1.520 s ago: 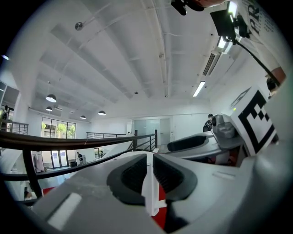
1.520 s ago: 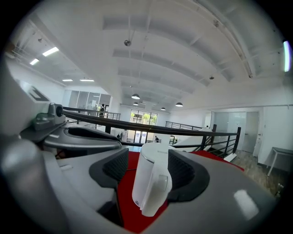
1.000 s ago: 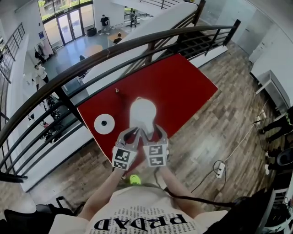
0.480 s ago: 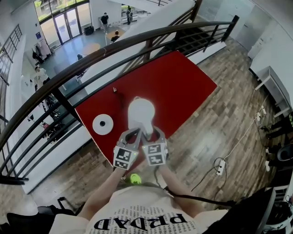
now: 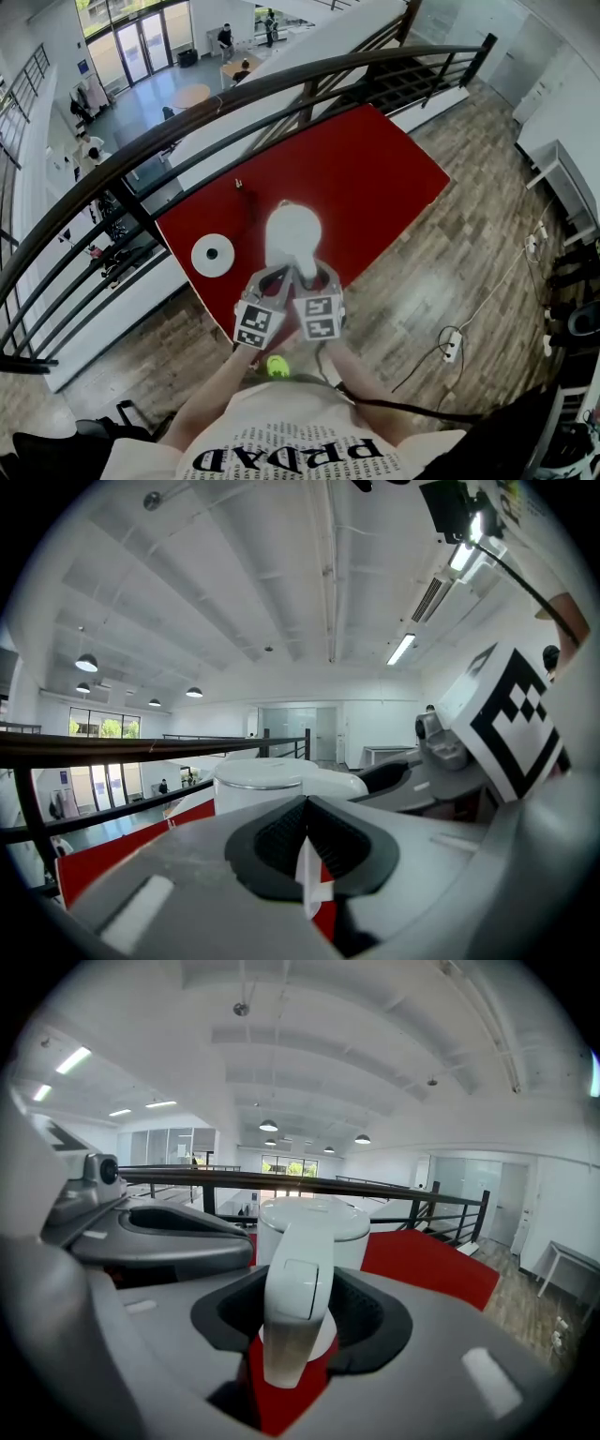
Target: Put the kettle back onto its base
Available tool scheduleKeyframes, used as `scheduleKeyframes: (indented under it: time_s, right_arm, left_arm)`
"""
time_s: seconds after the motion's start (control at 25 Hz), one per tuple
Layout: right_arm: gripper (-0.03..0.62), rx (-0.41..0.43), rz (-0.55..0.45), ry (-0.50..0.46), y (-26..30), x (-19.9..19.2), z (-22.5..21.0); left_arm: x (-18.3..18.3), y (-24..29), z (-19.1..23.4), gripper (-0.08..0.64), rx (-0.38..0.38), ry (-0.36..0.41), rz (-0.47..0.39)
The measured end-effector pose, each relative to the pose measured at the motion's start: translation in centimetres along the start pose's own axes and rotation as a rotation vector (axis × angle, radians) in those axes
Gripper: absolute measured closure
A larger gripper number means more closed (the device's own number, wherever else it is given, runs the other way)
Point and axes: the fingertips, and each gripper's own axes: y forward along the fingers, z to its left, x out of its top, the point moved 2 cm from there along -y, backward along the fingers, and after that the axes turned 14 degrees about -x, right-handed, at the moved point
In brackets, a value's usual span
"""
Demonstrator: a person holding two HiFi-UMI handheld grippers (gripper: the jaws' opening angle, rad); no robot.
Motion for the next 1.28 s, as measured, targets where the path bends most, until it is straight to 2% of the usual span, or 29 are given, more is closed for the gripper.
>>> scheduleKeyframes:
  time_s: [0.48,1.08,1.28]
  right_arm:
    - [0.425,0.017,-0.026,0.113,0.0,0.0,0.0]
    - [0.434,0.044,-0.048,0.168,-0.2,-0.3,-0.7]
    - [0.436,0.056,-0.043,0.218,-0.6,0.3,-0.9]
  left_arm:
    - [-1.1,0.3,0.4,0.569,-0.001,-0.023,0.025]
    - [-1.0,0.4,-0.3,0.569,-0.023,-0.014,0.026]
    - [-0.7,0.4,-0.4,0.569,-0.020,-0.019,0.013]
